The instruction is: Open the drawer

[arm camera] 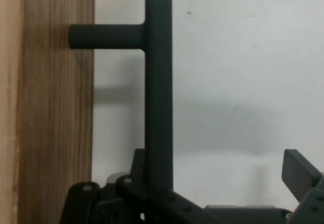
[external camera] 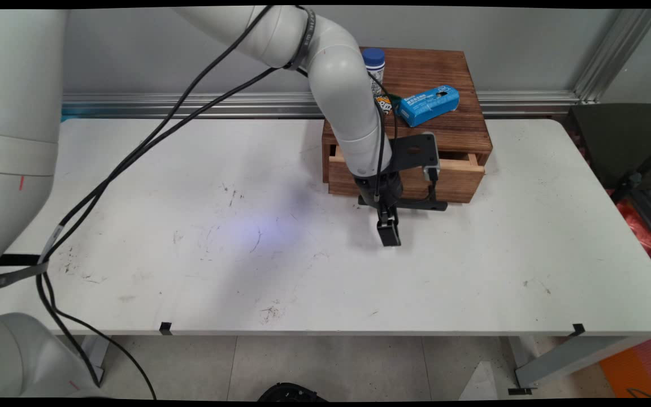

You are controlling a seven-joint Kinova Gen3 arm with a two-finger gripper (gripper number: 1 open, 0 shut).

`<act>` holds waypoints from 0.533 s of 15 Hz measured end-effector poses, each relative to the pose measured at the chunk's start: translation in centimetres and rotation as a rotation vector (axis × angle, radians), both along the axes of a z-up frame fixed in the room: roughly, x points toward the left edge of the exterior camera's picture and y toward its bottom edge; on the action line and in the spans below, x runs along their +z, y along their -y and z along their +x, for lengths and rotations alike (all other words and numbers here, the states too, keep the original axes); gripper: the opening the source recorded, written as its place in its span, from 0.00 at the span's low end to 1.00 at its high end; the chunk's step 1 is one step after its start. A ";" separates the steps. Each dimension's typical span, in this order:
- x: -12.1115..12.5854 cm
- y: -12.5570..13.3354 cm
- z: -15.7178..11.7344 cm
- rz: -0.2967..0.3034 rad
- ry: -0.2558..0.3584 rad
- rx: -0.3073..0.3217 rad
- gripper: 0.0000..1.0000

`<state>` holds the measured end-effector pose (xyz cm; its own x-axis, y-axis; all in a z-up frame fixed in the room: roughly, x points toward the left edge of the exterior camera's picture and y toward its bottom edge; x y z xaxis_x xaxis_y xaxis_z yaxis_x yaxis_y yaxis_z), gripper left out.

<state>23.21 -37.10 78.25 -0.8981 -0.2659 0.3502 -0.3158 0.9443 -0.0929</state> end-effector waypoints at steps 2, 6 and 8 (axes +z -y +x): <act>0.2 -0.9 -0.1 0.012 -0.004 -0.005 1.00; 0.7 -2.9 -0.2 0.033 -0.009 -0.014 1.00; 1.0 -4.0 -0.3 0.043 -0.011 -0.020 1.00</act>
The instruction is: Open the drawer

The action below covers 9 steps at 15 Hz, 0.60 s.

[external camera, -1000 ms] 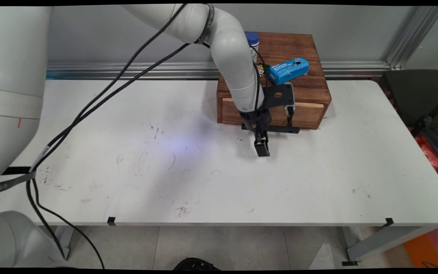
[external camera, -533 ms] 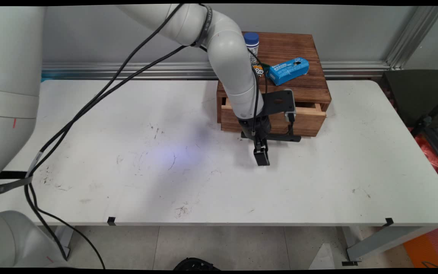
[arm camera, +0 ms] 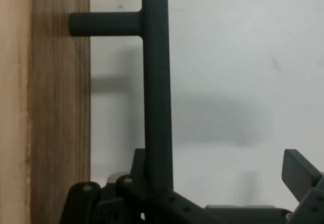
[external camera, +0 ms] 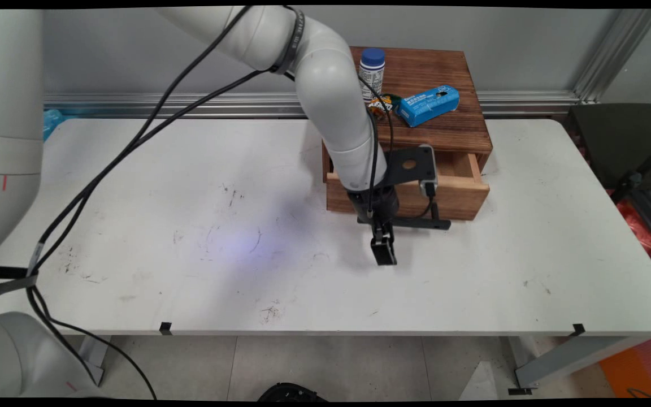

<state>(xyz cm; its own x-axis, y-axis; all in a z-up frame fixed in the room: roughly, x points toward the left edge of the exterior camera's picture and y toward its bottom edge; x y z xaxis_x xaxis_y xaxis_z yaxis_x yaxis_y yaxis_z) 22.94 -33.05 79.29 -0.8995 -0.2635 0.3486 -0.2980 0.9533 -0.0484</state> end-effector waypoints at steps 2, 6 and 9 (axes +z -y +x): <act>0.3 -1.2 -0.2 0.008 -0.003 -0.006 1.00; 1.0 -3.7 -0.8 0.018 -0.009 -0.020 1.00; 1.3 -5.5 -1.2 0.018 -0.009 -0.027 1.00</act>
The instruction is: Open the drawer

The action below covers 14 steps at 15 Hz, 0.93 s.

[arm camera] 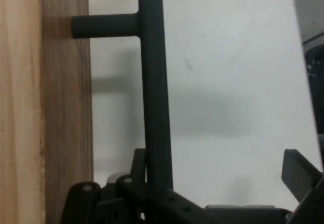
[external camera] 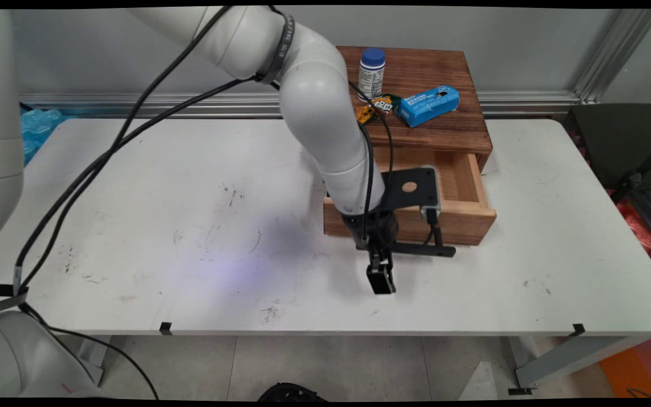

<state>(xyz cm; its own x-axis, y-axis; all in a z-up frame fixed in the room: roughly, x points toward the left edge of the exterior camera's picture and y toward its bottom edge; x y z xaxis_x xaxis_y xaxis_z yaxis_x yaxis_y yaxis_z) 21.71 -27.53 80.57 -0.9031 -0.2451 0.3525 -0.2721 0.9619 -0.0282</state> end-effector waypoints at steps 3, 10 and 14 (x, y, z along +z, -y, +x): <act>0.0 -1.6 -0.4 -0.002 0.001 -0.004 1.00; -0.7 -5.0 -1.4 -0.013 0.002 -0.011 1.00; -0.9 -6.4 -2.0 -0.016 -0.001 -0.020 1.00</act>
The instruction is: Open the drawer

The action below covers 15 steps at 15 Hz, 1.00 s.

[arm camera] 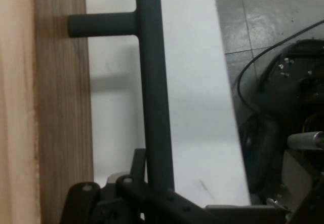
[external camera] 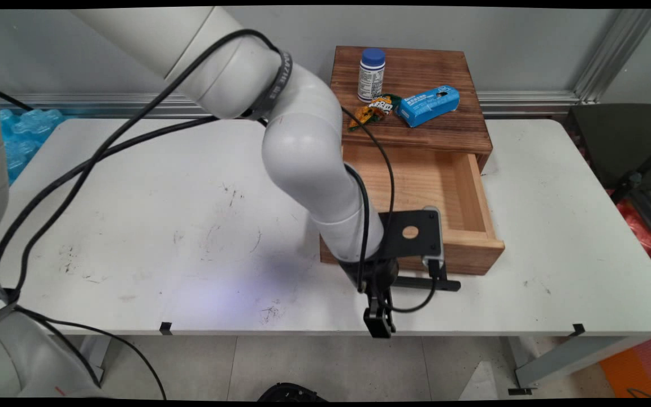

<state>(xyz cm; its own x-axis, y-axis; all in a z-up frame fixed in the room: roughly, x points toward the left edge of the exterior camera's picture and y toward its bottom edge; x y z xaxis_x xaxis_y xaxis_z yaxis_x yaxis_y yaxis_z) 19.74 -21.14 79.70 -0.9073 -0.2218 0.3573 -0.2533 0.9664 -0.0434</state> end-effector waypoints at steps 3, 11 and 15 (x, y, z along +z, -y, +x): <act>0.0 -1.3 -0.5 0.004 -0.004 -0.005 1.00; 0.1 -4.2 -1.3 0.027 -0.015 -0.018 1.00; 0.2 -5.3 -1.6 0.040 -0.022 -0.023 1.00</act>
<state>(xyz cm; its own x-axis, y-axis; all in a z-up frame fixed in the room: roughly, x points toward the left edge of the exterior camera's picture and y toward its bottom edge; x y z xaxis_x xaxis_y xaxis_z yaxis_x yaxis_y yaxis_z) 18.18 -15.87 79.93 -0.9044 -0.2154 0.3683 -0.2316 0.9728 0.0003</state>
